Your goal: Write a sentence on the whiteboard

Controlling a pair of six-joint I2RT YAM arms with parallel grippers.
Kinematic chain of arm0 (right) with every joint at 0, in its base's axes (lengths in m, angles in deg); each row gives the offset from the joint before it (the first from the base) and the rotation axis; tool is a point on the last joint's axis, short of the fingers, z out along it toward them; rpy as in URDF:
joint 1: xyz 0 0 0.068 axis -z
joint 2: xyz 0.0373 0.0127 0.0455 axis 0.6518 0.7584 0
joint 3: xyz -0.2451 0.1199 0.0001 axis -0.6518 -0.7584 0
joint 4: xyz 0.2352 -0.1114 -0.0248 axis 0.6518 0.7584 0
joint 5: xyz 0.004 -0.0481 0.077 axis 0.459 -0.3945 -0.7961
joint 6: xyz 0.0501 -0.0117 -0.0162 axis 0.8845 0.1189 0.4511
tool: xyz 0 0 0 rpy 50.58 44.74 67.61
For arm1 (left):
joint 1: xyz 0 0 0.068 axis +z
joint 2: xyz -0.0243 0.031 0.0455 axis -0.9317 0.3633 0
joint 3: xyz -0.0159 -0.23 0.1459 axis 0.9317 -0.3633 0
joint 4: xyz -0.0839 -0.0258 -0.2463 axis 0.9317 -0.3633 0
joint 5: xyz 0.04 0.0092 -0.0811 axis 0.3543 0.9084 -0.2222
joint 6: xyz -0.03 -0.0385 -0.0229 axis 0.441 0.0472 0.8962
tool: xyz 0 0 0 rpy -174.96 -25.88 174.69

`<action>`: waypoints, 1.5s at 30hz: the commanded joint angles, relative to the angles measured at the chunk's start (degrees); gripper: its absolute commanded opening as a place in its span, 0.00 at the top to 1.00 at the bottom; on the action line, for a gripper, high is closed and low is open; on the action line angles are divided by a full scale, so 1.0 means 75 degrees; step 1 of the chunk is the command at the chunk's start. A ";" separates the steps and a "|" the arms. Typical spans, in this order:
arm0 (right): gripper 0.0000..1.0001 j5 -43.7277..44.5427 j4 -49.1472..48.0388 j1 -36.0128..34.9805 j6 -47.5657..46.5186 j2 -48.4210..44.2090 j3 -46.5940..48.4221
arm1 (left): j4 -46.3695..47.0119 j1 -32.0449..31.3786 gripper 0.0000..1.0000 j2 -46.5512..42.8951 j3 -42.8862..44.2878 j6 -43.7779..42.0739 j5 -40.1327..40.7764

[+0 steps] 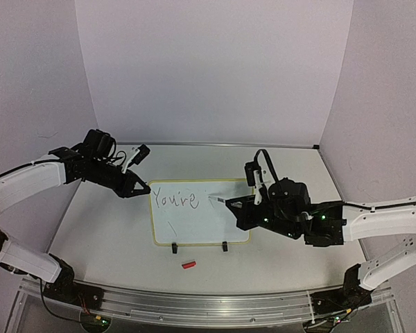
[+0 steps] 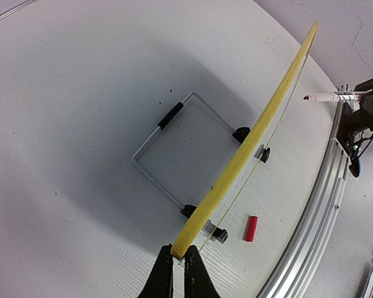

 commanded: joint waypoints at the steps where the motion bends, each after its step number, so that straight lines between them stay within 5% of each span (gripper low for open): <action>1: 1.00 0.0233 -0.0214 0.0004 0.0048 0.0136 0.0089 | -0.0368 -0.0054 1.00 0.0154 0.0124 -0.0142 0.0301; 45: 1.00 0.0154 0.0622 0.0113 0.0426 0.0643 0.0366 | -0.0369 -0.0053 1.00 0.0153 0.0136 -0.0146 0.0273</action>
